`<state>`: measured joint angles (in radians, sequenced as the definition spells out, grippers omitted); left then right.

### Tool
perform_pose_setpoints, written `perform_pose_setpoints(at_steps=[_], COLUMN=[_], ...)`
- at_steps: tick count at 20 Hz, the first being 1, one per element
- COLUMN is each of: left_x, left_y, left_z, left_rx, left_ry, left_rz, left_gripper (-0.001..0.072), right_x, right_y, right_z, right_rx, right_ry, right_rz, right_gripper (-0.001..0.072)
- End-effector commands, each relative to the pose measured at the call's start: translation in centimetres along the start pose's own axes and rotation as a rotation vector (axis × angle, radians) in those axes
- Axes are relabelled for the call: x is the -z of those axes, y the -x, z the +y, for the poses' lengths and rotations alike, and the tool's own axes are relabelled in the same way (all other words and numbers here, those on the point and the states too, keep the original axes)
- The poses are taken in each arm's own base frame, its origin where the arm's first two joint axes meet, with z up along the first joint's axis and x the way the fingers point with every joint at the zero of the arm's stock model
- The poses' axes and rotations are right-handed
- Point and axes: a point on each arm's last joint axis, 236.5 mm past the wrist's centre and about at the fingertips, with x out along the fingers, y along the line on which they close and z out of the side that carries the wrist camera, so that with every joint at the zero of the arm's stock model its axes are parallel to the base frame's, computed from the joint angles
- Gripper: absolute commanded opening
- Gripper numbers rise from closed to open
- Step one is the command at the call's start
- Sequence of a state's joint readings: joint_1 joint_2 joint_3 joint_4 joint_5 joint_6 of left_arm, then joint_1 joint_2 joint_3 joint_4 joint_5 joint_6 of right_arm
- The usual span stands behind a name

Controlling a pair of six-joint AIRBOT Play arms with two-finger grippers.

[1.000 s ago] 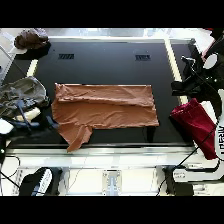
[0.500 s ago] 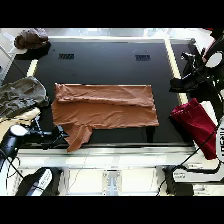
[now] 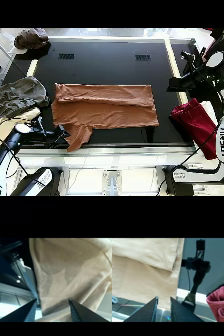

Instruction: Fold the shirts.

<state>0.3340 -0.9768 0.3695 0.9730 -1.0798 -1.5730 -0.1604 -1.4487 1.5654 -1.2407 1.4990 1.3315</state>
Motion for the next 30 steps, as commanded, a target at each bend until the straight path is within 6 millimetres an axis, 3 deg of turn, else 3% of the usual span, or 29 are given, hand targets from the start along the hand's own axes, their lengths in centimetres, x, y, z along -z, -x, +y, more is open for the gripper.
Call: perform_pose_setpoints(at_steps=[1, 2, 4, 5, 7, 9, 11, 13, 14, 16, 17, 19, 21, 22, 25, 30], left_x=[-0.3, -0.5, -0.9, -0.8, -0.9, -1.0, -0.8, -1.0, -1.0, -1.1, -1.1, -1.1, -1.1, -1.1, -1.1, -1.1], left_y=[-0.6, -0.6, -0.6, -0.5, -0.5, -0.2, 0.4, 1.1, 1.3, 1.6, 1.7, 1.7, 1.7, 1.7, 1.7, 1.7], left_z=[0.3, 0.1, -0.7, -1.0, -1.5, -1.8, -2.3, -2.8, -2.9, -3.2, -3.2, -3.3, -3.2, -3.2, -3.2, -3.3], left_rx=[-0.002, 0.005, 0.036, 0.05, 0.07, 0.074, 0.084, 0.092, 0.095, 0.099, 0.1, 0.101, 0.1, 0.1, 0.1, 0.101], left_ry=[0.005, 0.008, -0.018, -0.039, -0.044, -0.054, -0.1, -0.132, -0.139, -0.149, -0.151, -0.152, -0.152, -0.152, -0.152, -0.153], left_rz=[0.005, -0.001, -0.017, -0.017, -0.019, -0.025, -0.024, -0.046, -0.057, -0.072, -0.075, -0.077, -0.076, -0.076, -0.077, -0.077], left_gripper=[0.0432, 0.0313, 0.0175, 0.0015, 0.0009, 0.0008, 0.0008, 0.0009, 0.0008, 0.0008, 0.0009, 0.0009, 0.0008, 0.0009, 0.0009, 0.0009], right_x=[-0.2, -0.3, -0.3, -0.7, -2.1, -3.0, -2.4, -0.4, 1.2, 5.3, 7.3, 10.8, 13.5, 14.7, 17.1, 17.8], right_y=[0.1, 0.1, 0.1, 0.4, 2.2, 5.7, 9.2, 10.4, 9.7, 5.4, 2.6, -3.3, -7.0, -8.3, -10.3, -11.6], right_z=[0.8, 1.0, 1.0, 0.9, 0.5, -1.1, -3.2, -4.9, -5.6, -6.3, -5.9, -3.1, 0.0, 0.9, 1.8, 1.2], right_rx=[-0.034, -0.041, -0.041, -0.033, 0.007, 0.088, 0.134, 0.11, 0.087, -0.009, -0.083, -0.285, -0.447, -0.488, -0.511, -0.495], right_ry=[-0.003, -0.003, 0.01, 0.026, 0.052, 0.067, 0.013, -0.087, -0.151, -0.33, -0.425, -0.61, -0.718, -0.753, -0.807, -0.839], right_rz=[-0.01, -0.012, -0.015, -0.036, -0.131, -0.246, -0.327, -0.393, -0.41, -0.414, -0.4, -0.315, -0.227, -0.187, -0.108, -0.087], right_gripper=[0.0201, 0.0201, 0.0201, 0.0201, 0.0201, 0.0201, 0.021, 0.0209, 0.021, 0.0211, 0.021, 0.0212, 0.0507, 0.053, 0.0498, 0.048])
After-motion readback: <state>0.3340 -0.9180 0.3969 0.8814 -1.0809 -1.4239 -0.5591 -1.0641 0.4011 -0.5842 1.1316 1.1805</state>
